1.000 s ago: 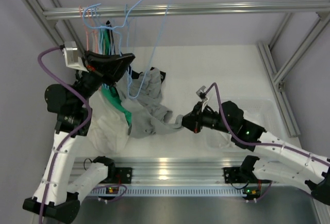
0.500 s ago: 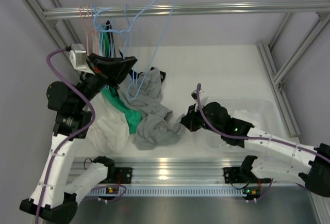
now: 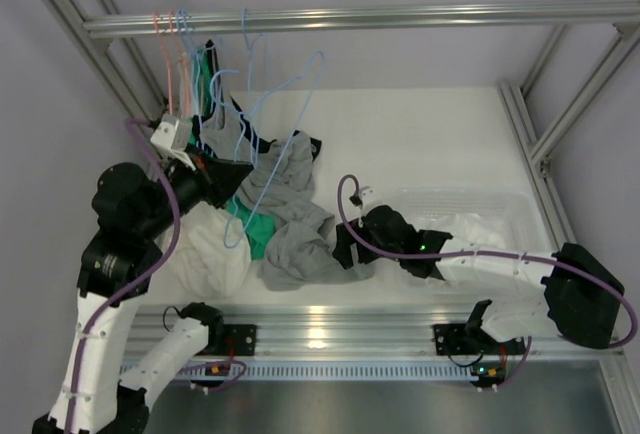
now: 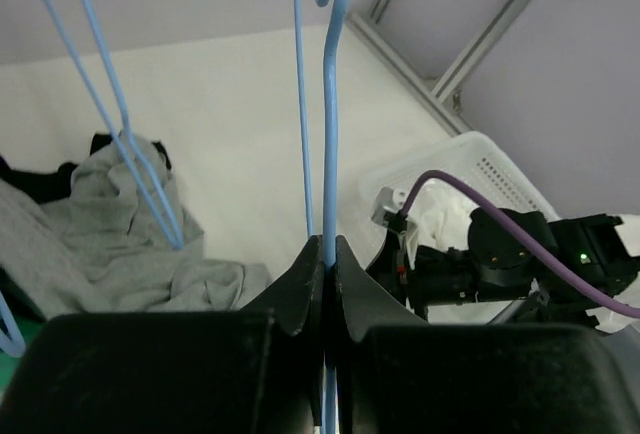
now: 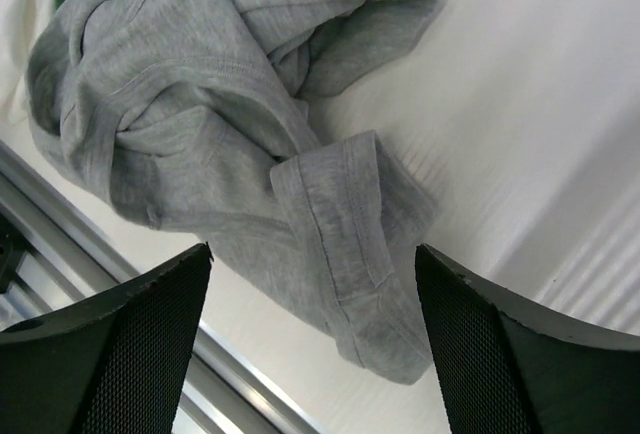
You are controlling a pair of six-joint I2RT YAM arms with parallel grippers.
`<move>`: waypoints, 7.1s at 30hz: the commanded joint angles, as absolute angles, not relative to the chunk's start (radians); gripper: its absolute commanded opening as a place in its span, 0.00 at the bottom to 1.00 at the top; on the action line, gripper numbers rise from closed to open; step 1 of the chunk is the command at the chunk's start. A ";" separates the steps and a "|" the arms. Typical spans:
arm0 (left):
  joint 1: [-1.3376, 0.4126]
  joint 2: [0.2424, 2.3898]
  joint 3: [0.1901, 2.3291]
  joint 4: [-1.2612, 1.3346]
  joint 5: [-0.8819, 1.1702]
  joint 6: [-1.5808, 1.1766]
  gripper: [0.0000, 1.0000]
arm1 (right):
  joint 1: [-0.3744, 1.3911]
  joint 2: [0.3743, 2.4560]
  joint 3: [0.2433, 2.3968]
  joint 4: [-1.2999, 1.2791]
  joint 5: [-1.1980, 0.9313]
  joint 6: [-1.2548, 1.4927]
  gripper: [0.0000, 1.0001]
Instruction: Remove the tank top from the hanger
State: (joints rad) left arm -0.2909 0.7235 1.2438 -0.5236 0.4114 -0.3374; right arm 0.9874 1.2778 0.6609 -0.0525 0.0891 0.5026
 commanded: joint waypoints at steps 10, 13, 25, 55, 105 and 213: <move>-0.368 1.060 1.681 -0.759 0.216 -0.324 0.00 | 0.994 1.235 0.698 -0.034 0.193 0.497 0.95; -0.560 1.195 1.862 -0.816 -0.095 -0.281 0.00 | 0.993 1.221 0.692 -0.037 0.199 0.497 0.95; -0.664 1.442 2.017 -0.873 -0.572 -0.302 0.00 | 0.986 1.147 0.684 -0.083 0.215 0.477 0.95; -0.494 1.539 1.867 -0.858 -0.328 -0.313 0.00 | 0.986 1.172 0.739 -0.043 0.121 0.437 0.98; -0.502 0.660 1.253 -0.831 -0.354 -0.328 0.99 | 1.206 1.263 0.844 -0.153 0.469 0.428 0.00; -0.144 1.440 2.017 -0.882 -0.239 -0.144 0.37 | 0.578 0.695 1.048 -0.772 0.566 0.268 0.99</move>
State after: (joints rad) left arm -0.1631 1.4494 2.0144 -0.8936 -0.2489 -0.1650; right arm 0.5922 0.6994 1.0576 -0.8135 0.5949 0.2871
